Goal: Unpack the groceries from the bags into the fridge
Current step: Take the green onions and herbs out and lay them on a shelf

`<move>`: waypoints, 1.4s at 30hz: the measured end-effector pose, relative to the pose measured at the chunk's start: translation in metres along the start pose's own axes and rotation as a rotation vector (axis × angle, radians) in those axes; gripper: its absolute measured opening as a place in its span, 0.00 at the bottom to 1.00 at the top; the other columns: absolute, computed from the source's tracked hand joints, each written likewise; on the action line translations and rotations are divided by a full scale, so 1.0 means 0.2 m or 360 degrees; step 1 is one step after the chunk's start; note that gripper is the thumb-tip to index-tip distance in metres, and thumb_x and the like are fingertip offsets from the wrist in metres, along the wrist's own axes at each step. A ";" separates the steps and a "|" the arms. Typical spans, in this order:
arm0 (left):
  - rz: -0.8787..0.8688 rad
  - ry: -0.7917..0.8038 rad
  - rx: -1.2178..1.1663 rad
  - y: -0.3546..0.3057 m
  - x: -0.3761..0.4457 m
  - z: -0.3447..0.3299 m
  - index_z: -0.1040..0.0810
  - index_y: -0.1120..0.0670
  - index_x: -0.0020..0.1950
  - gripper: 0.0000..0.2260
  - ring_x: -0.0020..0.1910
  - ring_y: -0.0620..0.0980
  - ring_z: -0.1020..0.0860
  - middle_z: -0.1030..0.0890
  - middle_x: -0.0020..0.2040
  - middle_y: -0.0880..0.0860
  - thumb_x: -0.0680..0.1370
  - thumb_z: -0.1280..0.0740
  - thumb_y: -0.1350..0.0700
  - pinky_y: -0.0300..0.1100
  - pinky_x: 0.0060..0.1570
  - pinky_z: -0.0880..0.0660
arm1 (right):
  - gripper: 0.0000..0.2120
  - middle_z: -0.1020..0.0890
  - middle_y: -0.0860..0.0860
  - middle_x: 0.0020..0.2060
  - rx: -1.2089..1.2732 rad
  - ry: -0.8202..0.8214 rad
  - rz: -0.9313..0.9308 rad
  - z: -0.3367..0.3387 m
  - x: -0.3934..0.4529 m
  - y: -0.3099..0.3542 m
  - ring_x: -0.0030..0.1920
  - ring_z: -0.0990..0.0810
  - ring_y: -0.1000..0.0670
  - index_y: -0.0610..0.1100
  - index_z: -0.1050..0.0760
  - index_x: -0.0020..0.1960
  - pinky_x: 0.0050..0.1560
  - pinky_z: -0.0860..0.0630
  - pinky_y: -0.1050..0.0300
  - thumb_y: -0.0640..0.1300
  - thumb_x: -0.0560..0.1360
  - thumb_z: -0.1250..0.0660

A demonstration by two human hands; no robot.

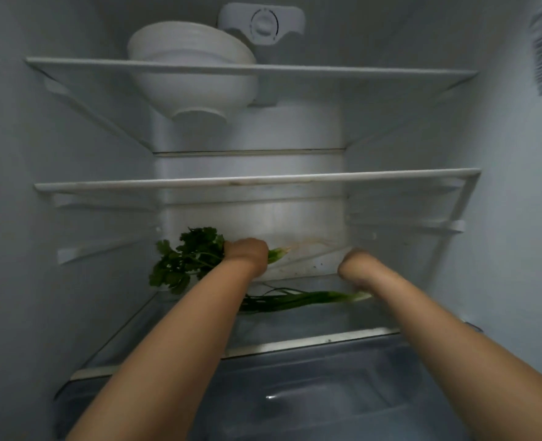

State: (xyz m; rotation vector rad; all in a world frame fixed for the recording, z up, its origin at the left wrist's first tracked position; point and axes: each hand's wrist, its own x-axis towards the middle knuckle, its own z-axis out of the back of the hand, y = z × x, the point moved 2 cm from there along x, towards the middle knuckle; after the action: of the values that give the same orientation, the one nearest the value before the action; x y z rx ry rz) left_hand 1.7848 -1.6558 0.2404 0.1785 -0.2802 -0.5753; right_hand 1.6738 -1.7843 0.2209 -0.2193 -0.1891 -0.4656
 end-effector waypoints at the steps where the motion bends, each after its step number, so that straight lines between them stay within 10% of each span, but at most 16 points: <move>1: -0.0046 0.0023 0.0011 -0.02 0.03 -0.01 0.29 0.61 0.65 0.14 0.63 0.55 0.26 0.26 0.64 0.57 0.81 0.45 0.62 0.44 0.59 0.30 | 0.18 0.30 0.38 0.68 0.0089 0.0073 -0.0043 -0.01 0.02 0.01 0.68 0.31 0.42 0.32 0.34 0.67 0.66 0.33 0.56 0.37 0.79 0.47; 6: -0.0346 0.0278 0.0060 -0.13 0.12 -0.12 0.29 0.61 0.67 0.16 0.51 0.50 0.28 0.24 0.49 0.54 0.81 0.42 0.58 0.44 0.60 0.27 | 0.19 0.29 0.42 0.68 0.0205 0.0453 -0.0035 -0.10 0.01 0.00 0.66 0.28 0.43 0.38 0.31 0.68 0.68 0.32 0.53 0.36 0.78 0.46; 10: -0.0434 0.0336 -0.0011 -0.14 0.14 -0.19 0.34 0.55 0.73 0.20 0.65 0.54 0.28 0.31 0.70 0.56 0.79 0.42 0.57 0.47 0.64 0.30 | 0.20 0.30 0.43 0.69 0.0278 0.0429 -0.0027 -0.11 -0.02 -0.01 0.67 0.29 0.43 0.41 0.33 0.70 0.67 0.32 0.54 0.36 0.78 0.47; 18: -0.0306 0.0126 -0.0367 -0.04 -0.17 -0.07 0.37 0.56 0.74 0.20 0.70 0.55 0.33 0.35 0.73 0.57 0.82 0.46 0.60 0.44 0.69 0.36 | 0.21 0.31 0.42 0.70 0.0442 0.0197 0.0021 -0.06 -0.20 -0.01 0.68 0.31 0.43 0.40 0.35 0.71 0.68 0.33 0.54 0.38 0.78 0.45; 28: 0.0239 -0.0258 -0.0246 -0.02 -1.37 -0.09 0.25 0.58 0.64 0.15 0.61 0.60 0.25 0.25 0.64 0.60 0.79 0.43 0.60 0.50 0.58 0.27 | 0.17 0.25 0.40 0.64 0.0598 -0.0346 0.0515 -0.03 -1.00 0.19 0.63 0.26 0.40 0.41 0.26 0.64 0.62 0.28 0.51 0.38 0.76 0.43; 42: 0.0688 -0.0083 0.0053 0.14 -2.89 -0.28 0.25 0.59 0.62 0.14 0.63 0.59 0.28 0.25 0.61 0.59 0.78 0.41 0.60 0.51 0.57 0.28 | 0.17 0.25 0.38 0.63 0.0951 -0.0189 0.0897 -0.05 -2.06 0.67 0.63 0.27 0.39 0.36 0.28 0.64 0.61 0.28 0.47 0.38 0.77 0.43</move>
State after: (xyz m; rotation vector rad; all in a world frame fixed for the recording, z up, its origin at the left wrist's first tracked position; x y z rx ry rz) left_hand 1.3524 -1.3056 0.0733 0.1299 -0.3669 -0.1472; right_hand 1.3770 -1.4957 0.0943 0.2859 -0.3600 0.1751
